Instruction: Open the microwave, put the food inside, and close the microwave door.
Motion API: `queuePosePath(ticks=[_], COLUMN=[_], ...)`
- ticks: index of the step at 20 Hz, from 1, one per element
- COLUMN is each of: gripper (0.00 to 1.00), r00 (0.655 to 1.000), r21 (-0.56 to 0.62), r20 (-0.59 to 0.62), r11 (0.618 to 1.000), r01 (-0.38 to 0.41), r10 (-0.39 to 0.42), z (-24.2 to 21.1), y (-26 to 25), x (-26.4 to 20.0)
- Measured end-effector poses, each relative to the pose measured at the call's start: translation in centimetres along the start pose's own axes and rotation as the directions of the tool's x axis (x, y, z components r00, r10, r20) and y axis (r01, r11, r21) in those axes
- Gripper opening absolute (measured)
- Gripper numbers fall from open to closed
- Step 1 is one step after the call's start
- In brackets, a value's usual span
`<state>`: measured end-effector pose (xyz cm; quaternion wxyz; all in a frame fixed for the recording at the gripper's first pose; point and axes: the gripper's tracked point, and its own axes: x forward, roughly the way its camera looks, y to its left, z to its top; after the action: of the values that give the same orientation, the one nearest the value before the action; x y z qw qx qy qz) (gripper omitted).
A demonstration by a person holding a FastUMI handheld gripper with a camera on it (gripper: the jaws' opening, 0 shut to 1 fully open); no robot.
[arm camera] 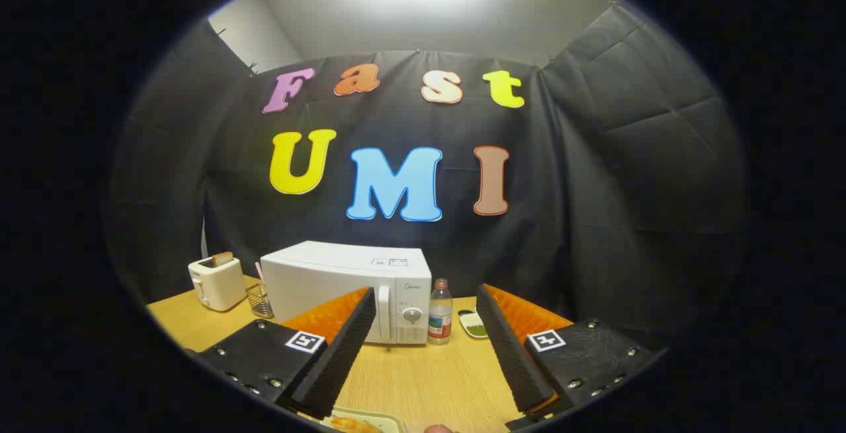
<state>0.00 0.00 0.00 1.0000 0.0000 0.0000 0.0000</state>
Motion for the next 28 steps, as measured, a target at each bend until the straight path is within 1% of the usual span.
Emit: queuePosePath(ticks=[6, 12, 18, 23, 28], gripper=[0.96, 0.96, 0.96, 0.96, 0.96], r00=[1.000, 1.000, 0.999, 0.998, 0.994], r21=[0.046, 0.028, 0.038, 0.040, 0.016], r20=[-0.018, -0.011, -0.011, -0.012, -0.003], r11=[0.999, 0.999, 0.999, 0.997, 0.994], r01=[-0.003, -0.027, -0.039, -0.064, -0.108], r10=[0.004, 0.028, 0.039, 0.064, 0.108], z=[-0.6, -0.7, -1.0, -1.5, -2.4], y=[-0.3, -0.1, 0.4, 1.5, 3.2], x=[0.5, 1.1, 2.0, 4.3, 8.3])
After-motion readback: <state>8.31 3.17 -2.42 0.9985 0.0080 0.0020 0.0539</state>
